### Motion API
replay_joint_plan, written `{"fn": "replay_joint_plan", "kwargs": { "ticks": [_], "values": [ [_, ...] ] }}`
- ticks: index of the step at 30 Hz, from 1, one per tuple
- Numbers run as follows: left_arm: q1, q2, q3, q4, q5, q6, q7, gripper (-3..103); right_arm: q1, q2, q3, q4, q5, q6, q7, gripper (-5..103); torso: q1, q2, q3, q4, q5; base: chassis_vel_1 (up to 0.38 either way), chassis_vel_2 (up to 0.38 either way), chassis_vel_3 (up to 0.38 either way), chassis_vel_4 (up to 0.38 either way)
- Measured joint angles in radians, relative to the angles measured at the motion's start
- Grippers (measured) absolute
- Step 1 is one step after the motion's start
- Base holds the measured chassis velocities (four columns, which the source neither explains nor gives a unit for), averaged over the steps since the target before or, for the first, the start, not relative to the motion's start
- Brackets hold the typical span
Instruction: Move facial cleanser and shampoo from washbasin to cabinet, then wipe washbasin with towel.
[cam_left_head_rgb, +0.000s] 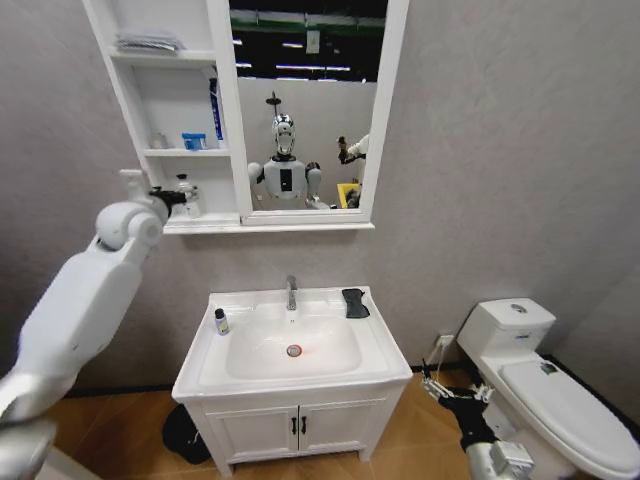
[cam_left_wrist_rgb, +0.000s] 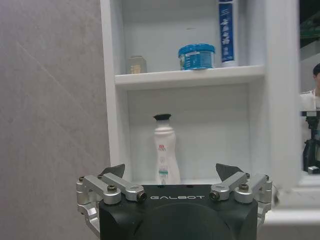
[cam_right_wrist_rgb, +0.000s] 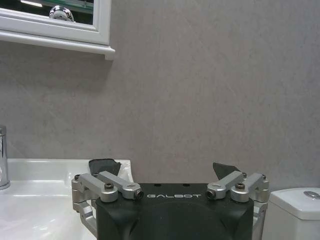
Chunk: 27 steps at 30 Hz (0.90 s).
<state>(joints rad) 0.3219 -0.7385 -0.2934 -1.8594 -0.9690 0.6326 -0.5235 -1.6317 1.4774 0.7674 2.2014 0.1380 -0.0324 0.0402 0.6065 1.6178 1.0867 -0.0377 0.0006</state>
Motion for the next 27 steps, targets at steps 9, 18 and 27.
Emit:
{"fn": "replay_joint_plan", "kwargs": {
  "ticks": [9, 18, 27],
  "values": [
    [0.550, -0.295, -0.041, 0.080, 0.482, -0.371, 0.124, 100, -0.002, -0.005, -0.029, -0.013, -0.024, 0.013, -0.012, 100, 0.000, 0.000, 0.000, -0.0009, -0.0004, 0.000, 0.000, 0.000, 0.000],
    [0.487, -0.489, -0.030, 0.412, 0.666, -0.473, 0.208, 100, -0.016, -0.005, -0.010, 0.007, -0.020, 0.003, -0.033, 100, 0.000, 0.000, 0.000, -0.0010, -0.0002, 0.000, 0.000, 0.000, 0.000],
    [0.406, -0.556, -0.028, 0.593, 0.714, -0.461, 0.220, 100, -0.009, -0.006, -0.012, -0.014, -0.021, 0.003, -0.023, 100, 0.000, 0.000, 0.000, -0.0007, -0.0008, 0.000, 0.000, 0.000, 0.000]
  ]
}}
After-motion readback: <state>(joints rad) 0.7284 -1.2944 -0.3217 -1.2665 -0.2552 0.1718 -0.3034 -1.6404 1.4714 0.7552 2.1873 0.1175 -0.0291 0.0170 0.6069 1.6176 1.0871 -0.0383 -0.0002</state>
